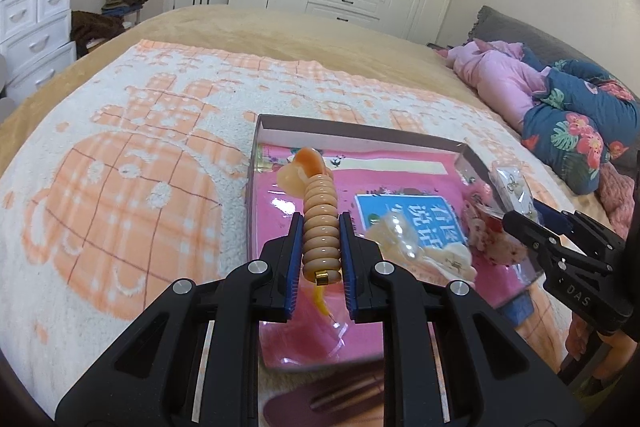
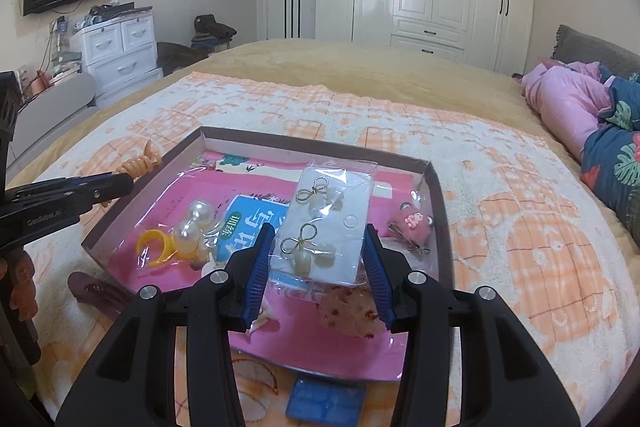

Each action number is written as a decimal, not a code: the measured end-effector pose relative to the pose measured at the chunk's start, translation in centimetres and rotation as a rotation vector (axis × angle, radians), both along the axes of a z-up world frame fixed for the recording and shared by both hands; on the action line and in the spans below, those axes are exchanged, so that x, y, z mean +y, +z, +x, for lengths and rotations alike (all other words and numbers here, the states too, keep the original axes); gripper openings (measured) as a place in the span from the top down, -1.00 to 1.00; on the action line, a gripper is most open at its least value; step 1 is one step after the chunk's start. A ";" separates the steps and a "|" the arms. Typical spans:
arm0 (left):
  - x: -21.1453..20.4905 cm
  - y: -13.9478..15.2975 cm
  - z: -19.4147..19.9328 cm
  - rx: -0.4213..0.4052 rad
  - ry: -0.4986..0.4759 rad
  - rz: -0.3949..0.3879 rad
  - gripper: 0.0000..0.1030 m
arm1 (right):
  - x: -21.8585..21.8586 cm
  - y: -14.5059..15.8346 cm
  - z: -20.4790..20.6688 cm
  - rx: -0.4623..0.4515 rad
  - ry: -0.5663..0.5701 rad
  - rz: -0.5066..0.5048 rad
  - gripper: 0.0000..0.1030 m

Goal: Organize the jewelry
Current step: 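Carry the spiral tie and earring card into the tray and release both, then withdraw both tools toward the maroon hair clip and blue box, then grasp the maroon hair clip with the left tool while the right tool grasps the blue box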

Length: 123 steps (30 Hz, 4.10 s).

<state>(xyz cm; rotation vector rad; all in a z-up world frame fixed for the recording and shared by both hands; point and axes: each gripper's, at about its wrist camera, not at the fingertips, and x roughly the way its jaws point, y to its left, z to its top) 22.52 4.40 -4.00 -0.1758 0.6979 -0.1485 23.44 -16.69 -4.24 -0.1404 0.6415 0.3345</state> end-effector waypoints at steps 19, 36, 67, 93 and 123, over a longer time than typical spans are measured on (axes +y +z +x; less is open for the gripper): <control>-0.8 -2.5 1.9 0.070 -0.036 0.012 0.78 | 1.4 -3.2 3.1 0.109 -0.038 -0.022 0.15; -1.4 -2.5 1.4 0.056 -0.040 0.025 0.69 | -1.0 -0.7 -0.8 -0.005 -0.050 0.063 -0.40; -2.1 2.8 -6.5 -0.139 -0.028 0.014 -0.44 | -4.5 1.2 -9.0 -0.107 -0.098 0.058 -0.69; -2.1 -2.1 -8.7 0.014 -0.132 0.141 -0.56 | -3.8 -2.7 -10.6 0.001 -0.058 0.019 -0.71; -5.6 -5.3 -8.4 0.056 -0.211 0.464 0.54 | -3.1 -6.4 -6.3 0.171 -0.118 0.006 0.15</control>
